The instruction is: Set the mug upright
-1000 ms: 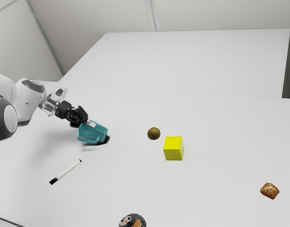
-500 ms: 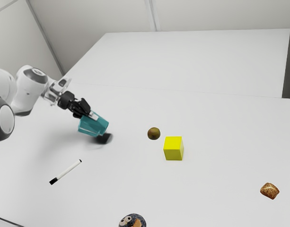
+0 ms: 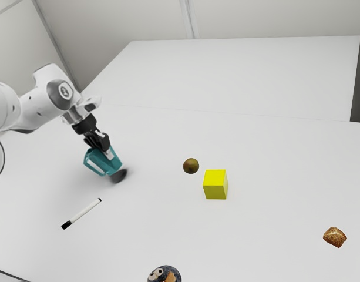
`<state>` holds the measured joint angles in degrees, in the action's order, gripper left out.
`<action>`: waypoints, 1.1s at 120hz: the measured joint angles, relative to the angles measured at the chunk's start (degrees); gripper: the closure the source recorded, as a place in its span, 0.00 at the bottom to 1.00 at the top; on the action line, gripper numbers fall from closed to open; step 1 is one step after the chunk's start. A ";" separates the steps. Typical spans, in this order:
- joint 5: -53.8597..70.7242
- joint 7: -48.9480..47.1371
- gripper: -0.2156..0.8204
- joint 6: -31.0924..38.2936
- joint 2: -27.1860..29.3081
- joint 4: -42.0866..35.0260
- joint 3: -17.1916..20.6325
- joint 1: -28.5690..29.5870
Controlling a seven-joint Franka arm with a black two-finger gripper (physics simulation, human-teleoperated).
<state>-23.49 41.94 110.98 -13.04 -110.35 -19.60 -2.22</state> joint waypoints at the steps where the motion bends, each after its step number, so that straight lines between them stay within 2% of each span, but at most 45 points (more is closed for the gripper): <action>1: 0.49 -0.17 0.96 0.35 0.17 -0.26 -0.01 -0.13; 22: 9.38 -4.51 0.96 6.27 3.21 -4.29 -0.13 -2.92; 47: 15.53 -9.78 0.96 9.91 4.38 -6.51 -0.40 -4.43; 132: 22.76 -22.06 0.96 11.74 5.62 -10.62 -2.21 -9.06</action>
<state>-0.72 19.89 122.72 -7.42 -120.96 -21.81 -11.29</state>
